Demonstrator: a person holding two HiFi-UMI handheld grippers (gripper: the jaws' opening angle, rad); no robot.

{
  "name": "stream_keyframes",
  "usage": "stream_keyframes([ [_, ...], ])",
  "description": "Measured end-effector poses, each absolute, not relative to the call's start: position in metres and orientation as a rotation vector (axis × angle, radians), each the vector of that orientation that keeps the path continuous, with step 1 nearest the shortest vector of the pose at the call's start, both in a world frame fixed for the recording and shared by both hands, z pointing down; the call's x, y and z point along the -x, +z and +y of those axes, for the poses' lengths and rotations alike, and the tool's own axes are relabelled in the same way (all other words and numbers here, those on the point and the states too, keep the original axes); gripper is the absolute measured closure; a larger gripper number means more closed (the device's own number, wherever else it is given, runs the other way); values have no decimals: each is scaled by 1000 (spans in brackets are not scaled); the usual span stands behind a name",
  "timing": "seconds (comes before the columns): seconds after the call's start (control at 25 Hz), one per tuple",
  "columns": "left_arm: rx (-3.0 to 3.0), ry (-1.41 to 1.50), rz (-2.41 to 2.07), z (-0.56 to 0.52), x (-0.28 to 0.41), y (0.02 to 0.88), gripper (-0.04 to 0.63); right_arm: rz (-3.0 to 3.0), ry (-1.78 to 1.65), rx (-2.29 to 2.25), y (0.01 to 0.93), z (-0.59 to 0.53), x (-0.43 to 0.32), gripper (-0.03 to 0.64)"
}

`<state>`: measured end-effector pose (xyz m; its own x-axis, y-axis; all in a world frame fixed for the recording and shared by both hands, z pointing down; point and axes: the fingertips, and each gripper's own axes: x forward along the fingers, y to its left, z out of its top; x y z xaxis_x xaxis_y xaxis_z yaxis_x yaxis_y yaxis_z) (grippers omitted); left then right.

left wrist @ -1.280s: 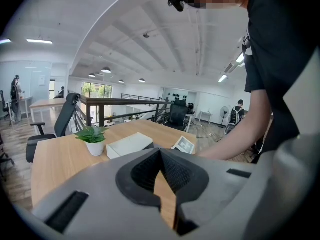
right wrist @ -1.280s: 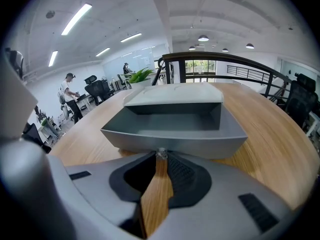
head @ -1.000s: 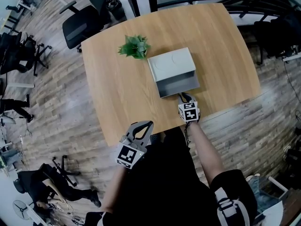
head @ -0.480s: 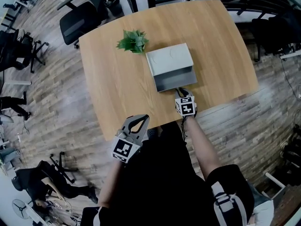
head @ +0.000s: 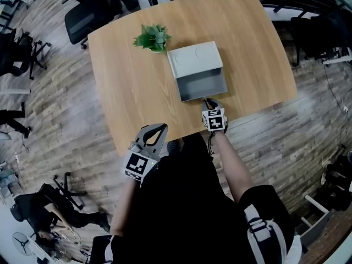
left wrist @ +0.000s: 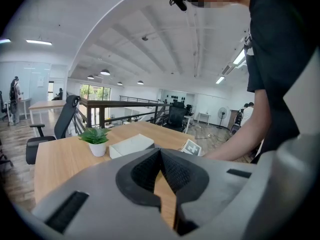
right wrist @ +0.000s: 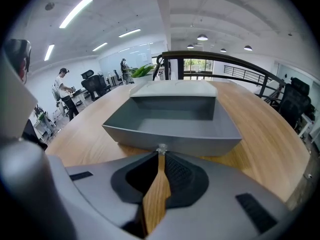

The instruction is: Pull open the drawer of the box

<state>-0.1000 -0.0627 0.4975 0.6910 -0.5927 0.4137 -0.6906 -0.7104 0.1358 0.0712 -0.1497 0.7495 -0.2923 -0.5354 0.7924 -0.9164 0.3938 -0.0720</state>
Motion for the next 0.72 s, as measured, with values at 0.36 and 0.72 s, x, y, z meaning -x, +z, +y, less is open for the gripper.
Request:
stream_keyframes([
  [0.36, -2637, 467, -1017, -51, 106, 494, 572, -1925, 725, -1281, 746, -125, -81, 580],
  [0.72, -2683, 420, -1011, -33, 113, 484, 572, -2011, 662, -1322, 697, -103, -76, 592],
])
